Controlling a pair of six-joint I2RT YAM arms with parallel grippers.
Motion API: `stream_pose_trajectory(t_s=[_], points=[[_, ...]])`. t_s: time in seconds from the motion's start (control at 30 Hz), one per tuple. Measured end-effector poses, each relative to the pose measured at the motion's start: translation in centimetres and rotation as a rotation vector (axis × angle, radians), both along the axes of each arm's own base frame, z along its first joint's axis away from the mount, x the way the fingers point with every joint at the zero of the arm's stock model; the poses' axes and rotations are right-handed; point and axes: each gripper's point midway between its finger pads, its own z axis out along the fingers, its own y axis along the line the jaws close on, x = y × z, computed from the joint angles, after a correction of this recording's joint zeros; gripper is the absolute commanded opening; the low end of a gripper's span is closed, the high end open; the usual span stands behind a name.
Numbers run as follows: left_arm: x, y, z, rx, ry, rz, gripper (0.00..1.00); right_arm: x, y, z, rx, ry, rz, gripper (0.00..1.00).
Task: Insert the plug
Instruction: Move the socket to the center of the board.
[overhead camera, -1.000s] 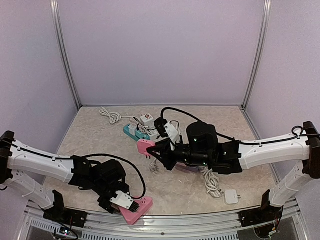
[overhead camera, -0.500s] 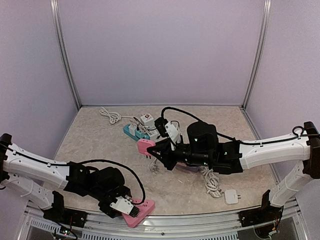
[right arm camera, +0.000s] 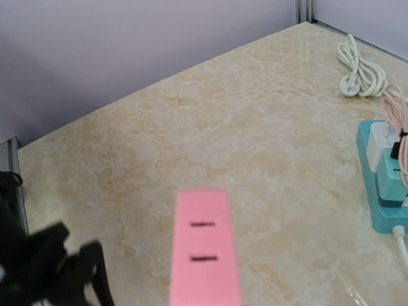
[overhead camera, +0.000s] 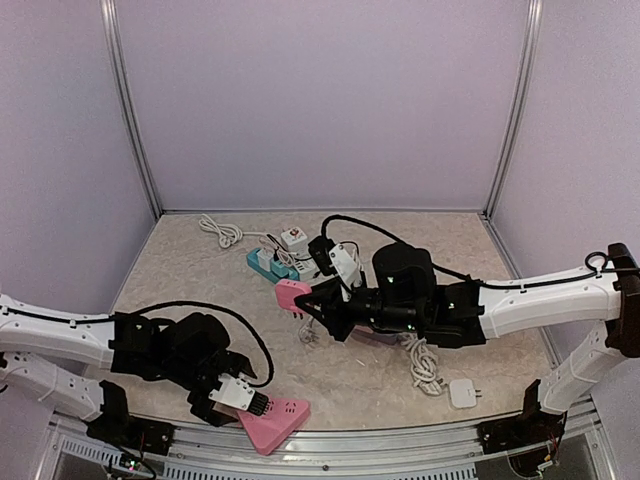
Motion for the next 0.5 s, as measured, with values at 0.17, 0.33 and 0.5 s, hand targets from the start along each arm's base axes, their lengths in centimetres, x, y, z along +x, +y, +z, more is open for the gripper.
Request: stream_pose_trajectory(t_s=[0.17, 0.33, 0.5], points=[[1.5, 1.2, 1.9, -0.064, 0.034, 0.081, 0.93, -0.1, 0.1, 0.1, -0.005, 0.007, 0.003, 0.0], [4.5, 3.1, 4.6, -0.127, 0.034, 0.225, 0.93, -0.2, 0.9, 1.1, 0.011, 0.007, 0.023, 0.0], [7.9, 5.1, 8.8, -0.202, -0.005, 0.402, 0.93, -0.7, 2.1, 1.0, 0.013, 0.014, 0.061, 0.0]])
